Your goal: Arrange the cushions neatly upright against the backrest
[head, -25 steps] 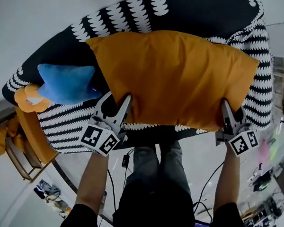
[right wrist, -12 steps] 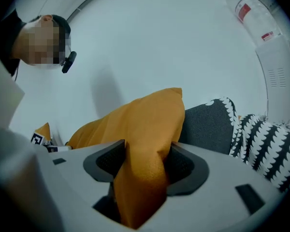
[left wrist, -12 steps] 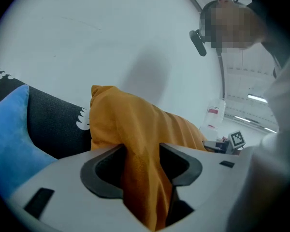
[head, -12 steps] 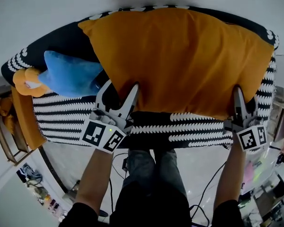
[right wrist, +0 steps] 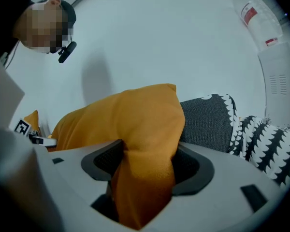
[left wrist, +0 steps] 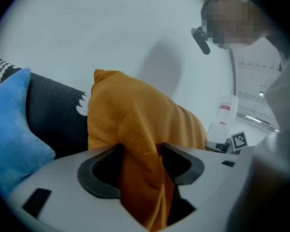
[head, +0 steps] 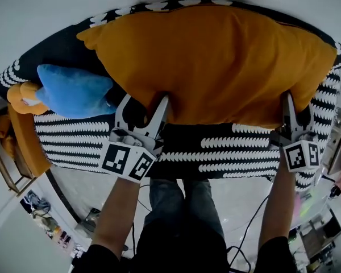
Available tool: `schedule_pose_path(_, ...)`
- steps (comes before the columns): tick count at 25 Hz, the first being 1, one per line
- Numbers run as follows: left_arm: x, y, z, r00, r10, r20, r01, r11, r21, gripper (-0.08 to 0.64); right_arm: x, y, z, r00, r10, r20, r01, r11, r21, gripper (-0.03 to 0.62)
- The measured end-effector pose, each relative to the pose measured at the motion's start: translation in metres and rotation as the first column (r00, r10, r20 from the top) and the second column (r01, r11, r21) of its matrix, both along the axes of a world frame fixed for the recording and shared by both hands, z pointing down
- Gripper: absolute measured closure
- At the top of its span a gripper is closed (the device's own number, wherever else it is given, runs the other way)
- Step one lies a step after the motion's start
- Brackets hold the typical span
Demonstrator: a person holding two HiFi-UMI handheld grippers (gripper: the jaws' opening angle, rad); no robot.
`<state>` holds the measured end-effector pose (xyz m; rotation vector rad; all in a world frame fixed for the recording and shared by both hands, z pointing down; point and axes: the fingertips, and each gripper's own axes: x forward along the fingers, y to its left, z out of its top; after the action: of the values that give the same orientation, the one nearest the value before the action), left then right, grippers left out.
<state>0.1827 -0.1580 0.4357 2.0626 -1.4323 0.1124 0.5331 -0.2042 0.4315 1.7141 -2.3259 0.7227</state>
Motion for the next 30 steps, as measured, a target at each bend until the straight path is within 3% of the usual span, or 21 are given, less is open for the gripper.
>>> schedule_pose_path(6, -0.036, 0.005, 0.057, 0.998, 0.005, 0.063, 0.0, 0.996, -0.091, 0.264, -0.026, -0.006, 0.053, 0.996, 0.069, -0.064, -0.073, 0.995, -0.063, 0.259)
schedule_pose_path(14, -0.042, 0.004, 0.058, 0.997, -0.007, 0.072, 0.014, 0.995, -0.095, 0.215, -0.022, 0.001, 0.046, 0.99, 0.124, -0.061, -0.128, 0.989, -0.069, 0.252)
schedule_pose_path(19, -0.064, 0.023, 0.058, 0.997, -0.012, 0.075, 0.022, 0.992, -0.128, 0.195, -0.025, 0.033, 0.033, 0.982, 0.18, -0.065, -0.185, 0.98, -0.074, 0.227)
schedule_pose_path(22, -0.072, 0.036, 0.048, 0.999, 0.018, 0.047, -0.011, 0.99, -0.143, 0.195, -0.039, 0.066, 0.016, 0.977, 0.201, -0.069, -0.206, 0.976, -0.074, 0.229)
schedule_pose_path(30, -0.082, 0.05, -0.028, 0.985, 0.163, 0.062, -0.16, 0.986, -0.039, 0.211, -0.106, 0.145, -0.033, 0.979, 0.203, -0.006, -0.203, 0.976, -0.081, 0.293)
